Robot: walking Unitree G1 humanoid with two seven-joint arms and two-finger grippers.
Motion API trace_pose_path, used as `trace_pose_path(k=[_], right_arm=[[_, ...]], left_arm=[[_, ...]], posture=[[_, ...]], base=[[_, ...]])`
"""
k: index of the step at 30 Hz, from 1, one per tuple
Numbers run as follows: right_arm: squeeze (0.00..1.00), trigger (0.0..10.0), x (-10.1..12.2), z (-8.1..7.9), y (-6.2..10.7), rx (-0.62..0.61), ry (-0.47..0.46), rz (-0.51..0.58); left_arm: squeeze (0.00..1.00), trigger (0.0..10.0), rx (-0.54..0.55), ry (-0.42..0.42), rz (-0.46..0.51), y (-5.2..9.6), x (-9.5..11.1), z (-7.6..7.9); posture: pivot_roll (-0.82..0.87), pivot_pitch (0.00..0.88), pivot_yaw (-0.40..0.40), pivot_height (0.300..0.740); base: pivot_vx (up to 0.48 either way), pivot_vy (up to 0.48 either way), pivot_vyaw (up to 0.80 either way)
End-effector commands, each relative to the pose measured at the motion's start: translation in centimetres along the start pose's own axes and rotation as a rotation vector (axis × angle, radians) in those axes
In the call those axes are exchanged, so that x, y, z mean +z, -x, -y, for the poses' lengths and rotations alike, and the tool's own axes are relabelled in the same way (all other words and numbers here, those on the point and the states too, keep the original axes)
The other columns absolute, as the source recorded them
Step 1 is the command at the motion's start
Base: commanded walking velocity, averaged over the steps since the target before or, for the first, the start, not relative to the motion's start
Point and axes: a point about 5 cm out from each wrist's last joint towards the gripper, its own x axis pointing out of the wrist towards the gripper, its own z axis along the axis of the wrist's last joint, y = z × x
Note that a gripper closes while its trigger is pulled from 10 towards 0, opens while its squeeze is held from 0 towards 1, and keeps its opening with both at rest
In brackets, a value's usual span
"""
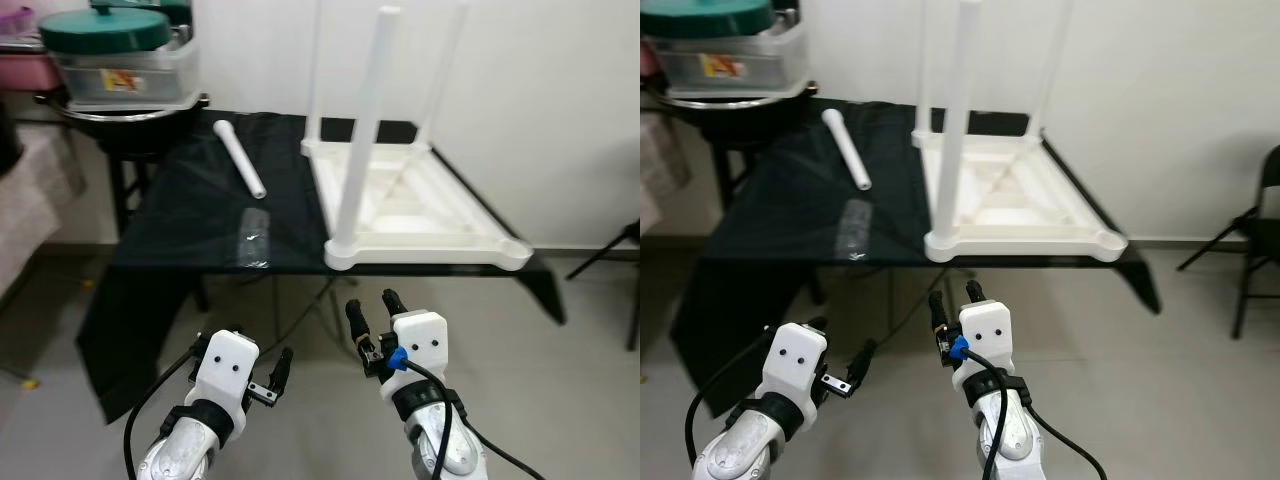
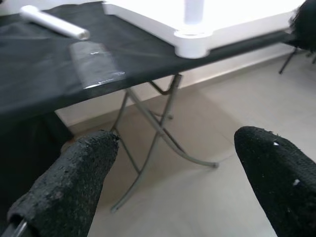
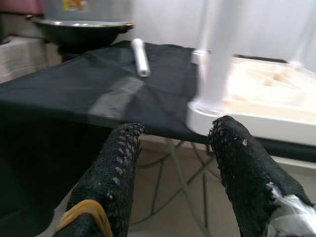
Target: Building children table
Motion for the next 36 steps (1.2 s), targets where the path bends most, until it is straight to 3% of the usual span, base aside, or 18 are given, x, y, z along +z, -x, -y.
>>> trace_pose_path(k=[1,8,36], right_arm=[[0.0,10.0,0.45,-0.53,-0.13,0.033,-0.015,0.026],[0.0,10.0,0.48,-0.63,-0.16,0.036,-0.004,0.026],[0.0,10.0,0.26,-0.21,-0.43,0.006,-0.032,0.008]], left_arm=[[0.0,10.0,0.004,-0.013,-0.004,0.06,-0.17,-0.25],[0.0,10.0,-0.008,0.0,-0.002,-0.06,-0.2,-0.22],[0.0,10.0,-0.01,-0.018,0.023,-0.28,0.62,0.19]], posture=[[0.1,0.0,-0.079,0.74],[0.1,0.0,-0.08,0.74],[0.09,0.0,-0.076,0.74]], base=[[0.0,0.48,0.0],[0.0,0.48,0.46],[0.0,0.0,0.06]])
